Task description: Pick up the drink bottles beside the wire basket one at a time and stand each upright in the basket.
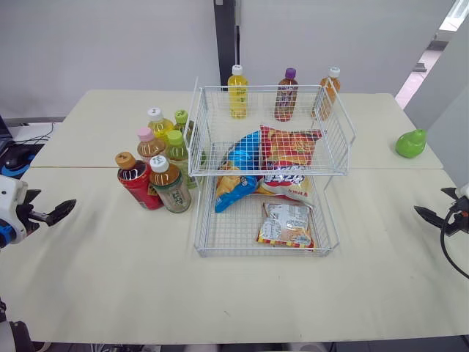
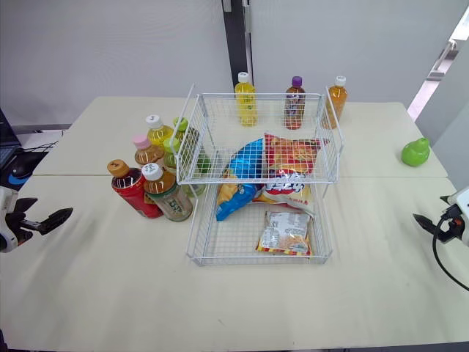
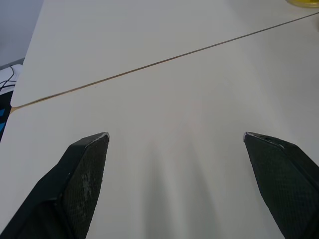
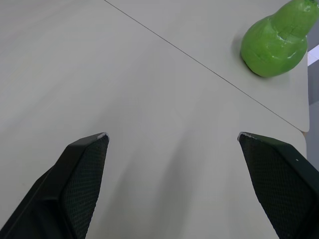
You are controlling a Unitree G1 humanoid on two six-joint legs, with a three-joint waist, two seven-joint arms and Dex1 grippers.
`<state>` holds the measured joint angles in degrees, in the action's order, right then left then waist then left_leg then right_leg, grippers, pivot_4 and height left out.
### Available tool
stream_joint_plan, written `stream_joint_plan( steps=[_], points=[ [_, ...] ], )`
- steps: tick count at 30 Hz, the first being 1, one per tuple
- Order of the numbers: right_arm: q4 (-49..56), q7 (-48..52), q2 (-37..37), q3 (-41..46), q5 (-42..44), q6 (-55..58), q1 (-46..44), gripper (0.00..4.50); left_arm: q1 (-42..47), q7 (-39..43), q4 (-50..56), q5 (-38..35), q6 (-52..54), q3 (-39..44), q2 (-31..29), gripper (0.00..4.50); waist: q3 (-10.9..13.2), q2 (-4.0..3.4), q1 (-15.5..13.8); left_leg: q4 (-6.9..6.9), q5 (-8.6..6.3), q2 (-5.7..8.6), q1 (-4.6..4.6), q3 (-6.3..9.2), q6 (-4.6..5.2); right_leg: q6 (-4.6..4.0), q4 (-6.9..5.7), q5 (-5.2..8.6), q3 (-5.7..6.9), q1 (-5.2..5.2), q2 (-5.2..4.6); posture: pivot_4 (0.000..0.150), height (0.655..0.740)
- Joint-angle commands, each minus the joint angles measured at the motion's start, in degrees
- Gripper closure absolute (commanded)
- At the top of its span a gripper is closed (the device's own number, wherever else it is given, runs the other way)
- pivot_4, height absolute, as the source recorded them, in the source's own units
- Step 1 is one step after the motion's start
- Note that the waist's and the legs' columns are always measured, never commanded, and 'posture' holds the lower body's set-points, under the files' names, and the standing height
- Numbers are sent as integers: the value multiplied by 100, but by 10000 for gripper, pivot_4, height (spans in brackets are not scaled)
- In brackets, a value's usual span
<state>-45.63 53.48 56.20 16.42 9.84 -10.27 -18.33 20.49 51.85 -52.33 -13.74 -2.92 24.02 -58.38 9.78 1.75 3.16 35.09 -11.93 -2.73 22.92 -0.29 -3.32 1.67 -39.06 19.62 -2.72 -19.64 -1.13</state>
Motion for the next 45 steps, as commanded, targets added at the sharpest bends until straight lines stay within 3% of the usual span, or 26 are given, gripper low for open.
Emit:
stream_joint_plan(
  steps=[1, 16, 27, 32, 36, 40, 45],
  points=[
    [48, -116, 201, 147, 7, -55, 11, 522, 77, -134, -60, 45, -123, 31, -147, 0, 0, 0, 0, 0, 0, 0, 0, 0, 0, 0, 0, 0, 0, 0, 0, 1500, 7400],
    [247, -439, 12, 315, -2, -501, 195, 522, 102, -915, -132, 168, -439, 22, 37, 0, 0, 0, -3, 0, 0, -1, 0, 0, 0, 0, 0, 0, 0, 0, -1, 1500, 7400],
    [433, -16, 137, 583, 490, -72, -12, 522, 316, -368, -312, -224, -392, 228, -14, 0, 0, 0, 1, 3, 0, 2, 0, 0, 0, 0, -2, 0, 1, 2, 0, 1500, 7400],
    [1644, 364, 89, 655, 1006, 454, -4, 522, 247, -278, -225, -361, -317, 310, 50, 0, 0, -1, 10, 3, 0, 1, 0, 1, 0, 0, -3, 0, 1, 2, 3, 1500, 7400],
    [3326, 450, 16, 701, 1789, 1423, -48, 522, 223, -291, -198, -392, -282, 307, 96, 0, -1, -1, -1, 4, 0, -3, 0, 5, -1, 0, -8, 0, 3, 1, 3, 1500, 7400],
    [5514, 187, 90, 618, 3425, 3246, -134, 522, 228, -346, -190, -405, -256, 296, 156, 0, 0, -1, -23, 4, 0, -12, 3, 13, -1, 0, -10, 0, 8, 1, 1, 1500, 7400],
    [7102, -784, 13, 453, 5337, 4834, -824, 522, 163, -401, -114, -422, -216, 296, 258, 0, -1, 2, -54, 6, 0, -14, 7, 22, 0, -1, -8, -1, 11, 1, -13, 1500, 7400]
  ],
)
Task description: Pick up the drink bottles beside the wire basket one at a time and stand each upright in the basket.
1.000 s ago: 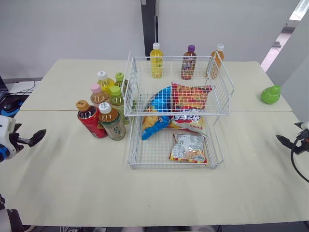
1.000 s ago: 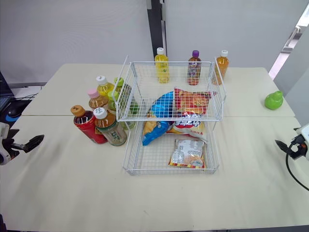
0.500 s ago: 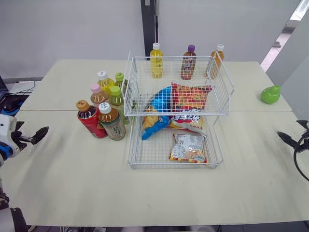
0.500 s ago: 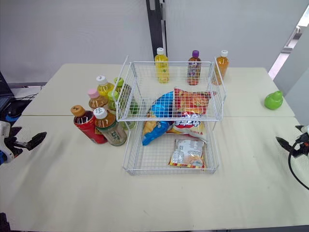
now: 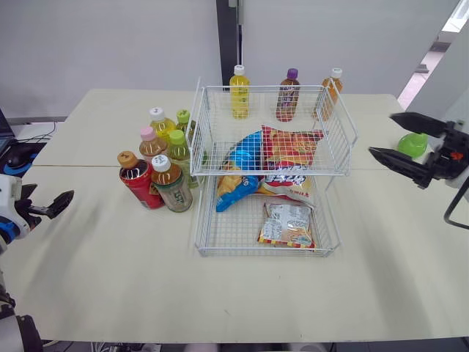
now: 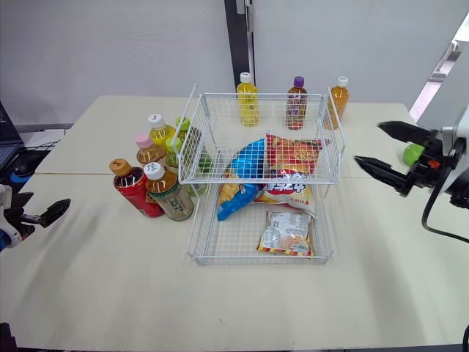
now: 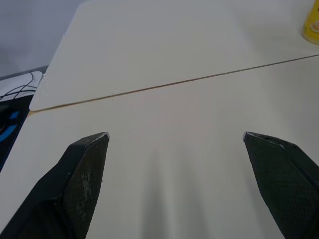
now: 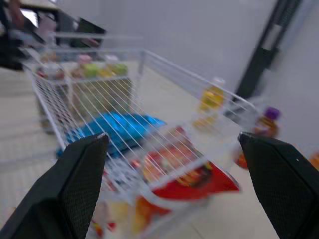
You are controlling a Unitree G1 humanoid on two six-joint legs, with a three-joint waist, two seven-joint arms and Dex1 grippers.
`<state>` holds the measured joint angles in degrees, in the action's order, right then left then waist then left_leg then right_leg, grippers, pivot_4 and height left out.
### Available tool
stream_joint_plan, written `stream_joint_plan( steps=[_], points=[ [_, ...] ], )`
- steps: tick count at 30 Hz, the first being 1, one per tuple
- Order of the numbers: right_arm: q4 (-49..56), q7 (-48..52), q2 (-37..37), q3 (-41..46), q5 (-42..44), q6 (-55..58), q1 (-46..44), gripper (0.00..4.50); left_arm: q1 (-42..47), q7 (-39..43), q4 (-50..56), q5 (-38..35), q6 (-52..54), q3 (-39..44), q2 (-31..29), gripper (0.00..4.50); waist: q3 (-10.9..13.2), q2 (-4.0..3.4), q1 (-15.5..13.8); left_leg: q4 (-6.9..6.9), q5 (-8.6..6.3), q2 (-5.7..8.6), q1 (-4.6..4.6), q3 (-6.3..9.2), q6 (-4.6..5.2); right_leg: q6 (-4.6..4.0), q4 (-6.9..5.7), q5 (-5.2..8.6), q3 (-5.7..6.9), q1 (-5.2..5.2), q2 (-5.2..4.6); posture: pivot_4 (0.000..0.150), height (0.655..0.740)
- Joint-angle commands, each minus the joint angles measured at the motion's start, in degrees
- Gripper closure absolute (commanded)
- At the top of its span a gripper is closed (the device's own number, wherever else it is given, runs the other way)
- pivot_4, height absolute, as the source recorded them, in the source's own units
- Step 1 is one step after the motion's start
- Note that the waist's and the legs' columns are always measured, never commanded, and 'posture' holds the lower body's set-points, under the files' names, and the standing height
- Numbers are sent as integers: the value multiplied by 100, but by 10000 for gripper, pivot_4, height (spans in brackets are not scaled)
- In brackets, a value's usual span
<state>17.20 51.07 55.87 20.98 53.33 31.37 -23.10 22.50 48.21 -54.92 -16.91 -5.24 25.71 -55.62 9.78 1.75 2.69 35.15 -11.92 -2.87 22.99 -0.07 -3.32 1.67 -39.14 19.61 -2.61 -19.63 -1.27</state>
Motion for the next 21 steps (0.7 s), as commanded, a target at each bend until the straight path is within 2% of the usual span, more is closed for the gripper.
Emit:
stream_joint_plan(
  steps=[1, 5, 8, 13, 16, 21],
  points=[
    [953, -682, 18, -27, 1146, 808, -429, 522, -47, -40, 161, -111, 27, 133, -6, 0, -4, 9, -16, 1, 0, -1, 0, 2, 0, 0, 0, 0, 1, 0, -4, 1500, 7400],
    [1513, -1092, -282, -326, 1450, 942, -656, 522, -159, -41, 253, -140, 57, 160, 34, 0, -14, 41, -49, 1, 0, -7, 1, 3, 0, 0, 5, 0, 4, 0, -9, 1500, 7400],
    [1719, -1024, -721, -790, 749, 447, -729, 522, -294, -3, 378, -258, 168, 234, 56, 0, -14, 42, -68, 3, 0, -6, 1, 4, 1, 0, 3, 0, 3, -3, -9, 1500, 7400],
    [1747, -714, -1258, -1261, 140, -48, -864, 522, -736, 56, 918, -470, 312, 457, 155, 0, -13, 40, -76, 4, 0, -20, 3, 4, 1, -2, -3, -1, 1, -15, -2, 1500, 7400],
    [1740, -581, -1296, -1345, -8, -99, -786, 522, -1138, 92, 1454, -714, 504, 694, 219, 0, -14, 41, -77, 4, -1, -27, 15, 2, 0, -2, -4, -1, 6, -34, -2, 1500, 7400],
    [1790, -403, -1256, -1399, -128, -39, -645, 522, -2004, 19, 2984, -1228, 1072, 1231, 436, 0, -13, 40, -79, 4, -1, -49, 30, 3, 0, -8, -10, -5, 9, -56, 5, 1500, 7400]
  ],
)
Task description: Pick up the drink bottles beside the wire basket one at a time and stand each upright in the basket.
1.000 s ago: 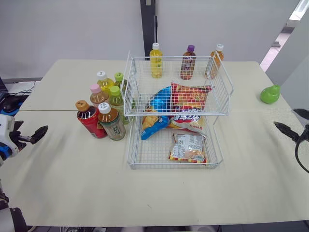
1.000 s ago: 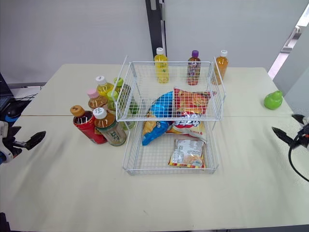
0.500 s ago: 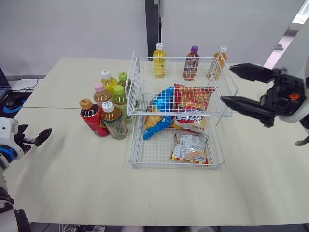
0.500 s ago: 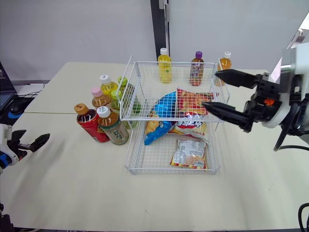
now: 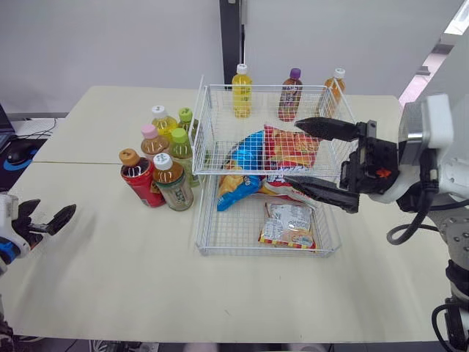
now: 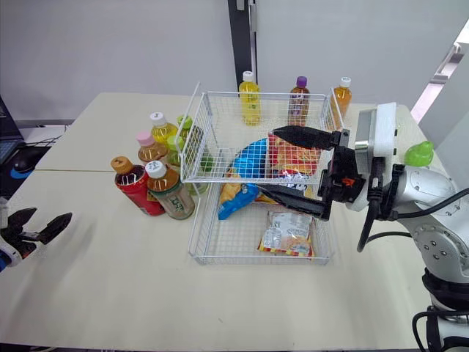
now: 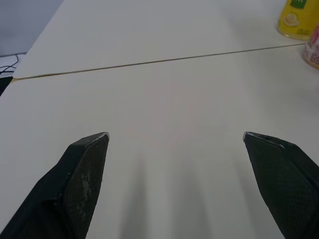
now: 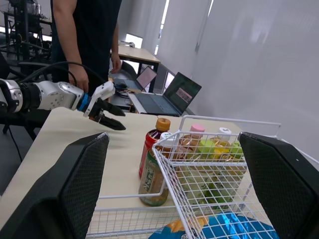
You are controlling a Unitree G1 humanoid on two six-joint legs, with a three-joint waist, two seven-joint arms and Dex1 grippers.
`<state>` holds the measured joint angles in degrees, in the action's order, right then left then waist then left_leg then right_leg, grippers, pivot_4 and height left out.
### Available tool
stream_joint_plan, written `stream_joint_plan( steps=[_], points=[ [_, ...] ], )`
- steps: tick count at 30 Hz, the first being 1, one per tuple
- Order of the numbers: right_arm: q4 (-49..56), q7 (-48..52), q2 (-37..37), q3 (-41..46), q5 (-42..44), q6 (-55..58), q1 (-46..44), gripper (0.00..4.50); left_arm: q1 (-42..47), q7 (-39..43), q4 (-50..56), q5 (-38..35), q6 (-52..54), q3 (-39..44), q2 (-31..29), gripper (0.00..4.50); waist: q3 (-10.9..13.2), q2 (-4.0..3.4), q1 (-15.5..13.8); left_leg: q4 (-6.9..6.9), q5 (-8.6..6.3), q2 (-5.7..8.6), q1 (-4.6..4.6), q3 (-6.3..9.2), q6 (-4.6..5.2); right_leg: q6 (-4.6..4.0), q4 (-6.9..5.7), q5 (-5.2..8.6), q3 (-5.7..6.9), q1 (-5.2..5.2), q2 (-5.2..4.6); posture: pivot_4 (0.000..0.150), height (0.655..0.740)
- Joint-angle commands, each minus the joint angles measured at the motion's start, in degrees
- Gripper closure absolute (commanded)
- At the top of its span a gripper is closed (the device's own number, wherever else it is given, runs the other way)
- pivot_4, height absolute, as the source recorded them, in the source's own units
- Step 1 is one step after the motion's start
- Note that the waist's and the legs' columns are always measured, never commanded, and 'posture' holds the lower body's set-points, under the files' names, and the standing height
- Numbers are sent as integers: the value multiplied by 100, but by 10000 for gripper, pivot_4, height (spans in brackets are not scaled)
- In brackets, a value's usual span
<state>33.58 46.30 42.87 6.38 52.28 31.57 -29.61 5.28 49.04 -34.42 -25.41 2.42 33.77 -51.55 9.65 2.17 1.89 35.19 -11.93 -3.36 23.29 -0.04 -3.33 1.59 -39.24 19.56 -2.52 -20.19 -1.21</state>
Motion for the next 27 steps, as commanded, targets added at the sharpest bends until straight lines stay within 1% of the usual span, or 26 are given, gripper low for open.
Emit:
stream_joint_plan(
  steps=[1, 4, 6, 8, 10, 13, 17, 21, 27],
  points=[
    [154, 86, 42, 60, 31, -4, 7, 522, -460, -72, 1328, -494, 454, 521, 79, 0, 1, 0, 1, 0, 0, -2, -2, 0, 0, -1, -4, -1, 0, 0, 2, 1500, 7400],
    [139, 150, 56, 39, 29, 40, 2, 522, -898, -180, 2551, -855, 964, 722, 241, 0, 1, 0, 2, 2, 1, -11, -7, -3, -1, -7, -9, -3, -1, -1, 7, 1500, 7400],
    [88, 156, 58, 39, 27, 77, -31, 522, -1040, -378, 3450, -1147, 1415, 744, 333, 0, 1, 0, 0, 5, 1, -11, -12, -6, -1, -7, -14, -4, -4, 2, 8, 1500, 7400],
    [23, 132, 53, 17, -47, 82, -94, 522, -979, -657, 4195, -1412, 1826, 655, 404, 0, 2, 1, -16, 12, 1, -11, -13, -4, -1, -7, -17, -4, -4, 5, 9, 1500, 7400],
    [-8, 6, 29, -58, -316, 27, -158, 522, -706, -935, 4569, -1536, 2085, 475, 461, 0, 3, -2, -25, 19, 1, -10, -12, -3, -1, -7, -18, -4, -5, 8, 10, 1500, 7400],
    [29, -16, 14, -164, -583, -7, -159, 522, -389, -1123, 4582, -1417, 2233, 208, 529, 0, 4, -3, -19, 31, 1, -9, -12, -5, -1, -7, -20, -4, -7, 12, 19, 1500, 7400],
    [124, -35, -6, -180, -694, 4, -125, 522, -36, -1215, 4339, -1249, 2248, -124, 670, 0, 7, -7, 18, 31, 0, -9, -11, -11, -2, -7, -26, -4, -18, 3, 38, 1500, 7400],
    [171, -12, 35, -74, -628, 34, -93, 522, 341, -1158, 3999, -1032, 2120, -462, 753, 0, 7, -7, -5, 39, 0, -18, 5, -10, -2, -8, -24, -4, -12, -3, 66, 1500, 7400],
    [258, 142, 160, 72, -447, 103, 89, 522, 906, -1065, 3504, -724, 1863, -895, 906, 0, 8, -8, -20, 60, -1, -18, 19, -10, -3, -9, -26, -5, -5, -2, 70, 1500, 7400]
  ],
)
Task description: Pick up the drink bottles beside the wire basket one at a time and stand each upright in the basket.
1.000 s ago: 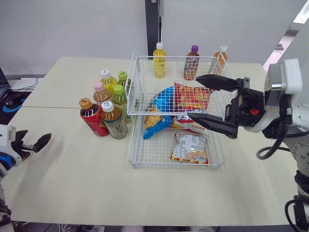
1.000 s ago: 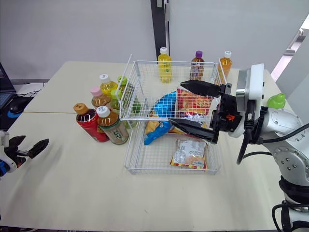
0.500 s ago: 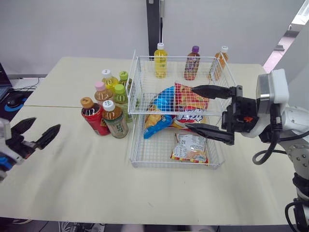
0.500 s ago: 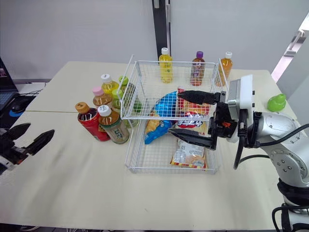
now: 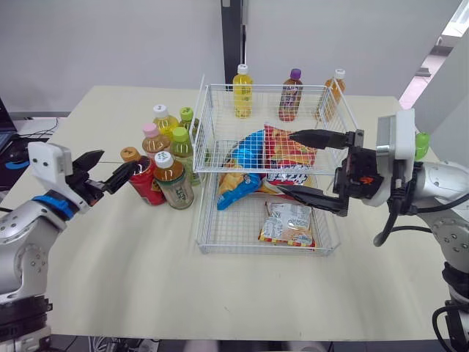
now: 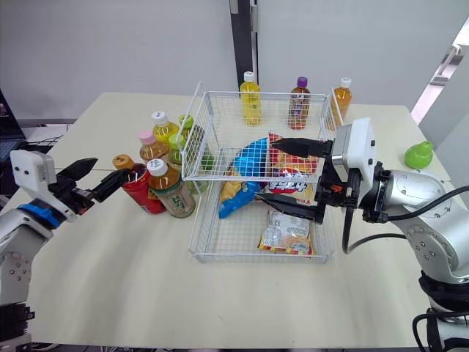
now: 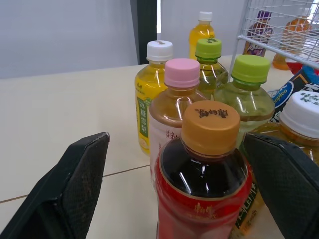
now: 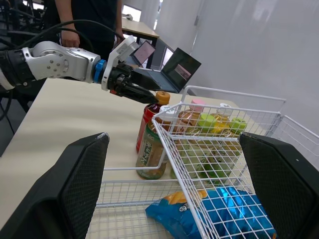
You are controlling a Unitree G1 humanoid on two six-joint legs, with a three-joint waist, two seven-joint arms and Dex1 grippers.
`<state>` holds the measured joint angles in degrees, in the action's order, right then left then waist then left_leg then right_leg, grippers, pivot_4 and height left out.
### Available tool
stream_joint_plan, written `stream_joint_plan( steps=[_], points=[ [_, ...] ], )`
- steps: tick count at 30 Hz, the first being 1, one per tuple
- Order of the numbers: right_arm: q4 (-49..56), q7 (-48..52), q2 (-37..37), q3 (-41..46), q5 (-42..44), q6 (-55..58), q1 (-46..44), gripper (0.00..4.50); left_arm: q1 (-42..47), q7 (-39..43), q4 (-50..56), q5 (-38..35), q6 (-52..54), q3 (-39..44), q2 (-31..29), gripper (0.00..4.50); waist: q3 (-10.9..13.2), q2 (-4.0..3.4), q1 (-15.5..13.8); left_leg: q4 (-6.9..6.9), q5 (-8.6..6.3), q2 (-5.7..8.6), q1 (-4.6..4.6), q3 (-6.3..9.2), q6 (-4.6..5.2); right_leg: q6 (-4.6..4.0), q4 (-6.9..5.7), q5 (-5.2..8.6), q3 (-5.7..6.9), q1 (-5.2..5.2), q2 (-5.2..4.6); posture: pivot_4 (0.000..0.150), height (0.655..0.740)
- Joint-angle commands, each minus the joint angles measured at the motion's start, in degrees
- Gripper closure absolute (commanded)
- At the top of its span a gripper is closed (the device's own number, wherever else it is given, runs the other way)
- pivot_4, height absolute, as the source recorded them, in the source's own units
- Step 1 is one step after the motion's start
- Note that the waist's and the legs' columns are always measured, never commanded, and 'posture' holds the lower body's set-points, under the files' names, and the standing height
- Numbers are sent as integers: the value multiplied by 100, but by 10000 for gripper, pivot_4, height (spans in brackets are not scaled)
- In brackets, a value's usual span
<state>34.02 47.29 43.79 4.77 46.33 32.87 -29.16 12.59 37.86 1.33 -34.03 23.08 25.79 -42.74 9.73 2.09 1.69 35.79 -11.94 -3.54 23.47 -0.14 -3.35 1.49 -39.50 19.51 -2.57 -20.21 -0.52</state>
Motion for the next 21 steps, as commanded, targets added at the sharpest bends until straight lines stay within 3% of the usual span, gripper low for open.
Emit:
stream_joint_plan(
  steps=[1, 12, 16, 21],
  points=[
    [232, 50, 81, 256, 185, -6, 62, 522, 228, 69, -120, 180, -240, -139, 51, 0, 0, 0, 0, 2, 0, 0, 2, 1, 0, 0, 0, 0, 0, 0, 0, 1500, 7400],
    [297, -3, 177, 381, 372, 105, 94, 522, 660, 216, -528, 472, -558, -420, 253, 0, 1, 0, 0, 5, 0, -1, 9, 2, -1, 0, 0, 0, 3, -3, 4, 1500, 7400],
    [284, 13, 180, 400, 330, 76, 136, 0, 682, 257, -577, 520, -619, -433, 270, 8736, 1, 1, 7, 6, 0, -2, 13, 3, -1, 0, 0, 0, 4, -6, 4, 1500, 7400],
    [260, 14, 172, 412, 327, 82, 139, 0, 692, 304, -624, 551, -674, -450, 260, 24384, 1, 0, 8, 6, 0, -2, 15, 4, -1, 0, -1, 0, 5, -7, 4, 1500, 7400]
  ],
)
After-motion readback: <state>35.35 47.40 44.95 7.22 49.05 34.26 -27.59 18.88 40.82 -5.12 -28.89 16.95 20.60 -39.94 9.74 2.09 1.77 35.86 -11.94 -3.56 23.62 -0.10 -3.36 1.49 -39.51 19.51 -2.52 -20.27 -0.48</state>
